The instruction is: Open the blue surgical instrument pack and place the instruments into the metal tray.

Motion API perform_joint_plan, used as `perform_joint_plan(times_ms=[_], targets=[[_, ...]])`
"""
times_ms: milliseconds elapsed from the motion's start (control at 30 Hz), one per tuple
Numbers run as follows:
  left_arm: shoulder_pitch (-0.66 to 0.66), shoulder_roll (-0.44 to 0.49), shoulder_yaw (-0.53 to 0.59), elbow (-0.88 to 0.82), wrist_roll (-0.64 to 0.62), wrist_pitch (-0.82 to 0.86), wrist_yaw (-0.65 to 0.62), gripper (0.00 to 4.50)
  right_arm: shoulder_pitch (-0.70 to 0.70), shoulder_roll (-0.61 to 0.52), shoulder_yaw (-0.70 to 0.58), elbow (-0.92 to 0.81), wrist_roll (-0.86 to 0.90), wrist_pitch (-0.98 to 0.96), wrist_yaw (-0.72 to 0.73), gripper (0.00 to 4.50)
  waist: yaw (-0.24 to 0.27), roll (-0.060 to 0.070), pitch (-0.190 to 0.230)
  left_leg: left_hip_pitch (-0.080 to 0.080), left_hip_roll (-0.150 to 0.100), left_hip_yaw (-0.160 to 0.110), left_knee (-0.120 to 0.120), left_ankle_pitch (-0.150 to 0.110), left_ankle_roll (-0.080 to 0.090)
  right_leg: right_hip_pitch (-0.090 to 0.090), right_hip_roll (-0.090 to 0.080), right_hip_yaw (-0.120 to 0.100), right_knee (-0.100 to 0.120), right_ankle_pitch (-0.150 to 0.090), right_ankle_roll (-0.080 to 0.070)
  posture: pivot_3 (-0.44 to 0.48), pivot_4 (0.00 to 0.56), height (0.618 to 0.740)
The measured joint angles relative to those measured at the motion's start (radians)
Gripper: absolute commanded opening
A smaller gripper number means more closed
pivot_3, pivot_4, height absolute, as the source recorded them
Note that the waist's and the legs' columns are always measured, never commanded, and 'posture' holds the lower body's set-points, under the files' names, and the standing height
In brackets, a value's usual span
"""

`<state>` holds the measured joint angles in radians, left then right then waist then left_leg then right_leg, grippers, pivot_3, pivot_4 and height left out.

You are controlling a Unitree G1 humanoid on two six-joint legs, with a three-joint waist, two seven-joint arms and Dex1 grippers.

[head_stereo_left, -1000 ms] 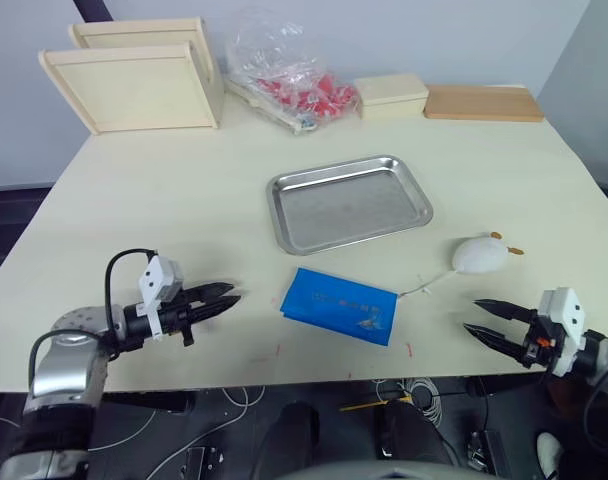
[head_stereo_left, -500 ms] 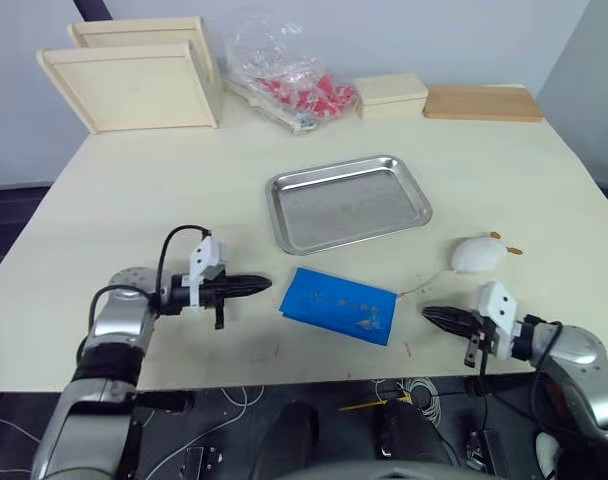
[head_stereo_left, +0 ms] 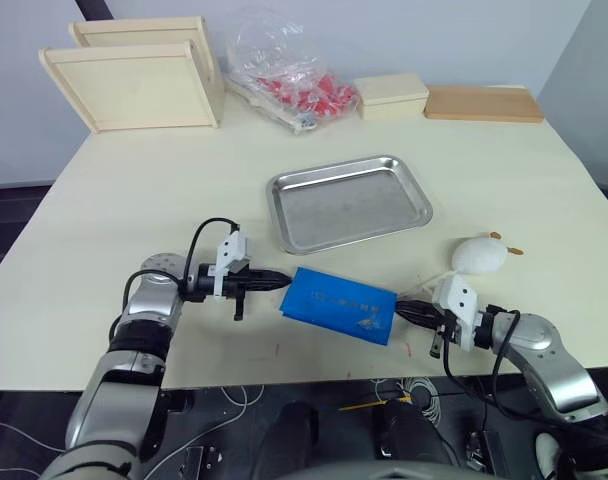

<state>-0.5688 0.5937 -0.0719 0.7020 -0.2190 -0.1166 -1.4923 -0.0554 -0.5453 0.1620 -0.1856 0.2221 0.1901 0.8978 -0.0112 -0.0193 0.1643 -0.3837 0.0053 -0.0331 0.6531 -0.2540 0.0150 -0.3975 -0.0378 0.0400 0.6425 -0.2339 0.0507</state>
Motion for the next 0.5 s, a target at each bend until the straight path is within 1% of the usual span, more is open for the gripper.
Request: perform_joint_plan(times_ms=[300,500], targets=[[-0.030,-0.041,-0.001,0.047,0.013,-0.029,-0.003,0.00,-0.025,0.023,0.017,0.032,-0.016,0.000,-0.010,0.09,-0.002,0.000,0.000,0.000,0.000,0.000,0.000,0.000,0.000,0.000,0.001,0.000,0.001,0.000,0.000,0.000,0.150,0.740],[-0.027,-0.049,0.000,0.040,0.020,-0.027,-0.005,0.00,-0.038,0.023,0.017,0.050,-0.019,-0.008,-0.007,0.09,-0.001,0.000,0.000,0.000,0.000,0.000,0.001,0.000,0.000,0.000,0.001,0.000,0.001,0.000,0.000,0.000,0.150,0.740]])
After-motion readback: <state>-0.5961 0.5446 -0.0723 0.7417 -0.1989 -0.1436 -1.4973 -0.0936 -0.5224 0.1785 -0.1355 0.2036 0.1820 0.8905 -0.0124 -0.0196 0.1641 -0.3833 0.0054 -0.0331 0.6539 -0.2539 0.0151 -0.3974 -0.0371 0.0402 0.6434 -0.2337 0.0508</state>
